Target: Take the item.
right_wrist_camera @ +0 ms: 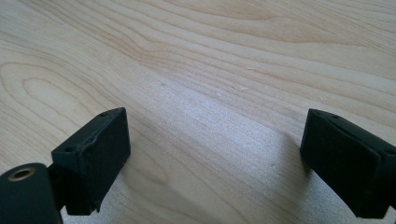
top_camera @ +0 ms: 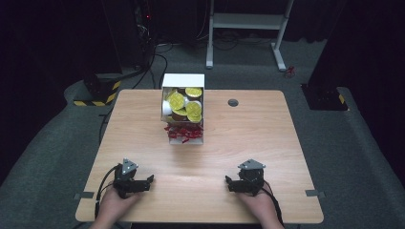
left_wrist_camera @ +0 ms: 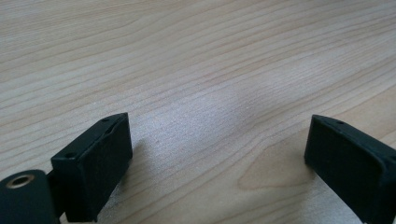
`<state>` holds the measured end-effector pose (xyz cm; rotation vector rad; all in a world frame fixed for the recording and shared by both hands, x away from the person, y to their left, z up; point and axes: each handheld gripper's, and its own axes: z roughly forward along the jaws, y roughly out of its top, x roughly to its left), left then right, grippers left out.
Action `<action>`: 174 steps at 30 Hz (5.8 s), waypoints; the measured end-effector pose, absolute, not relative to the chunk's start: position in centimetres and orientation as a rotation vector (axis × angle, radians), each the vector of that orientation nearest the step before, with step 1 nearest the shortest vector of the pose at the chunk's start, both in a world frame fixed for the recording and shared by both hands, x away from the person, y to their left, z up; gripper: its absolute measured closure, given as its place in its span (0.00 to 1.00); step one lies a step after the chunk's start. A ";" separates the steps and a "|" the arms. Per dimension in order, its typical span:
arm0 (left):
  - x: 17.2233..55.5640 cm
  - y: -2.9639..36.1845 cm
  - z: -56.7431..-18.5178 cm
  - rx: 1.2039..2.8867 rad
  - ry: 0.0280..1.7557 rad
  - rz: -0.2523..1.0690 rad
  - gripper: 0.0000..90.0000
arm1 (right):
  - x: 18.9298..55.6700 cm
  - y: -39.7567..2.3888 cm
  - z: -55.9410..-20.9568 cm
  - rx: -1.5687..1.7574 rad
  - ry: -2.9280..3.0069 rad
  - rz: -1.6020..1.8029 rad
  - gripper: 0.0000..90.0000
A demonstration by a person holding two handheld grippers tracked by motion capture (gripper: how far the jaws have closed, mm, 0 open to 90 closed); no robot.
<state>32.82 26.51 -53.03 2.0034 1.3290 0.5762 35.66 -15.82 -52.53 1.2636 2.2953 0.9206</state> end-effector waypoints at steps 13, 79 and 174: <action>33.0 25.9 -53.0 1.976 1.388 0.594 0.09 | 35.6 -15.9 -52.5 1.256 2.298 0.921 0.10; 31.7 25.4 -53.1 2.018 1.357 0.579 0.00 | 34.0 -14.8 -47.8 1.103 2.180 1.145 0.11; 31.7 25.1 -53.1 2.047 1.293 0.547 0.00 | 41.6 -7.2 -44.5 0.965 2.114 1.165 0.70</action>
